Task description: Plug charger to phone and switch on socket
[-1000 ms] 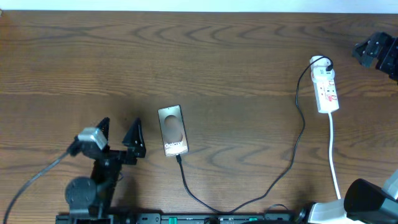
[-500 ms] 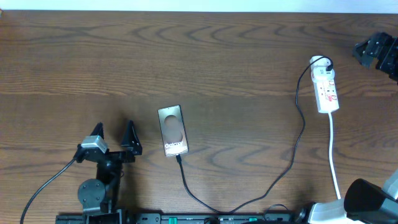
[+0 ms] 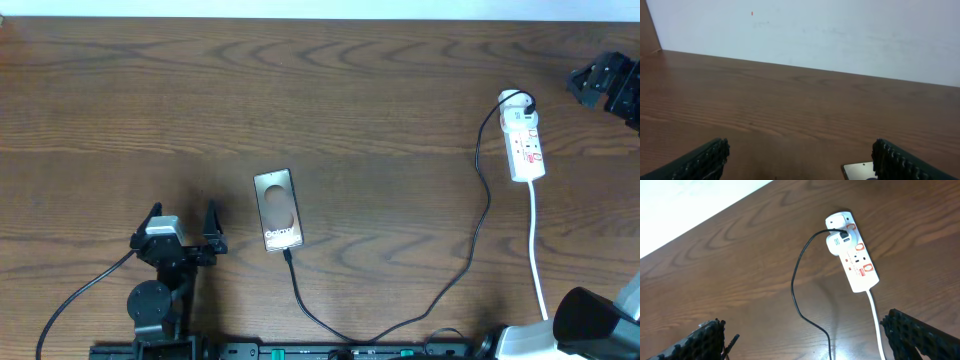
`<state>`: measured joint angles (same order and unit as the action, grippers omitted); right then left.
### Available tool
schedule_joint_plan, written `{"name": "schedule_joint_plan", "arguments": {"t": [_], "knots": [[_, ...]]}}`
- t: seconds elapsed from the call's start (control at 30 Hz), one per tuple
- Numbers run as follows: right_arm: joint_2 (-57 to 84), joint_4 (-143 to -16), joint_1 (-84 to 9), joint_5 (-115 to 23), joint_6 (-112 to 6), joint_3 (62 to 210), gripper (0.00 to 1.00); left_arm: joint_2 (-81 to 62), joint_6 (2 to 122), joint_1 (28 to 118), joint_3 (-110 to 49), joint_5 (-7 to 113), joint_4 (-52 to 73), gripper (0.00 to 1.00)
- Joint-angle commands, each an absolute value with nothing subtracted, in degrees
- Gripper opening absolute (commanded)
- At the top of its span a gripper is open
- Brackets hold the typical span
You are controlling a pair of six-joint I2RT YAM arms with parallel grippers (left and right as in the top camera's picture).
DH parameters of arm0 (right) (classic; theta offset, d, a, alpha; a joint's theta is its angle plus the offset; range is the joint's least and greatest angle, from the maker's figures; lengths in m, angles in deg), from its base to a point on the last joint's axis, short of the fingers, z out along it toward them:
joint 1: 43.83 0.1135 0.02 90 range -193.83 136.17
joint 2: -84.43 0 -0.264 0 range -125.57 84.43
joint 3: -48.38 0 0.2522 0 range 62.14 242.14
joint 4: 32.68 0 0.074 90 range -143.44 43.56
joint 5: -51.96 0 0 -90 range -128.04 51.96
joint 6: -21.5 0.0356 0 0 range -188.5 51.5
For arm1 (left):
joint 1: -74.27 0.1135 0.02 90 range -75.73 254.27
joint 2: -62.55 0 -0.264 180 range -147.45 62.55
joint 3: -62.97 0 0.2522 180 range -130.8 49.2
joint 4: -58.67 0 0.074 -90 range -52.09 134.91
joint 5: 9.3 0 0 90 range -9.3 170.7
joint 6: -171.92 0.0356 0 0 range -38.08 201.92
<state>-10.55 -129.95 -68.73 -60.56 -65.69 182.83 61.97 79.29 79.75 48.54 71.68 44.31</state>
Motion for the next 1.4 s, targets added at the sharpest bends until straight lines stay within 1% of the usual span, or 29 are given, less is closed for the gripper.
{"name": "schedule_joint_plan", "arguments": {"t": [0.0, 1.07, 1.13, 1.2, 1.27, 1.37], "knots": [[-10.09, -130.06, -68.71, -61.07, -65.12, 183.52, 0.99, 62.49, 80.84, 79.99, 48.97, 70.94, 41.53, 0.93], [-10.09, -130.04, -68.71, -61.05, -65.14, 183.52, 0.99, 62.32, 80.84, 79.99, 48.97, 70.91, 41.58, 0.93], [-10.07, -130.32, -68.71, -57.64, -66.41, 183.52, 0.99, 62.32, 80.84, 79.99, 48.97, 70.91, 41.58, 0.93], [-10.04, -130.19, -68.60, -57.22, -66.37, 183.44, 0.99, 62.32, 80.84, 79.99, 48.97, 70.91, 41.58, 0.93], [-9.89, -129.49, -67.97, -57.24, -66.00, 182.72, 0.99, 62.32, 80.84, 79.99, 48.97, 70.91, 41.58, 0.93], [-8.73, -125.12, -65.83, -57.22, -64.14, 180.09, 0.99, 62.32, 80.84, 79.99, 48.97, 70.91, 41.58, 0.93]]}}
